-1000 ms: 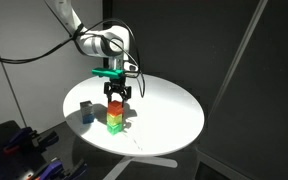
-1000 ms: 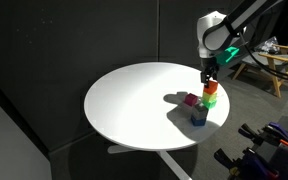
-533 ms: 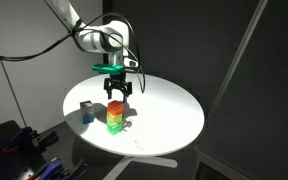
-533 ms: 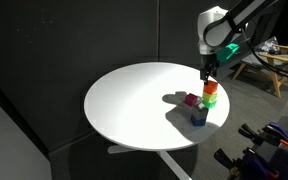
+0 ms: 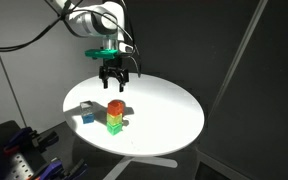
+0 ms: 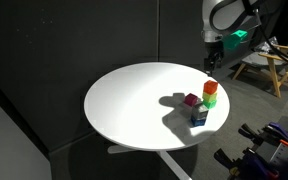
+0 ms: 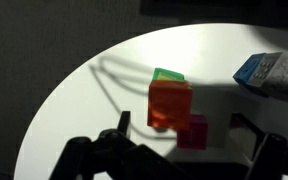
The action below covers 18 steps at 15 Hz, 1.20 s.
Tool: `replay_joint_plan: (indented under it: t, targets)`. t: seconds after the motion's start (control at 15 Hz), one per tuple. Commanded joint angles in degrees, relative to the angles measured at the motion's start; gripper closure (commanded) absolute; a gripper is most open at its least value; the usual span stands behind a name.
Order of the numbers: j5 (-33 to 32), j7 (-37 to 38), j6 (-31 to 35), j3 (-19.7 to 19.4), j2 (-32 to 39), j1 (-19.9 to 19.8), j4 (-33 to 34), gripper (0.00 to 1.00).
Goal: Put the orange block on top of the light green block
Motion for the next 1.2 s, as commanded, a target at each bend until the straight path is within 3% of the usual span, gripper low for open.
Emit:
replay_joint_plan:
  t: [0.0, 0.4, 1.13]
  targets:
    - [1.07, 2.44, -3.96, 0.33, -5.73, 0.18, -2.54, 0.0]
    - [2.51, 7.44, -9.72, 0.5, -11.02, -0.14, -4.65, 0.0]
    - [7.83, 0.07, -13.48, 1.35, -26.3, 1.15, -13.61, 0.0]
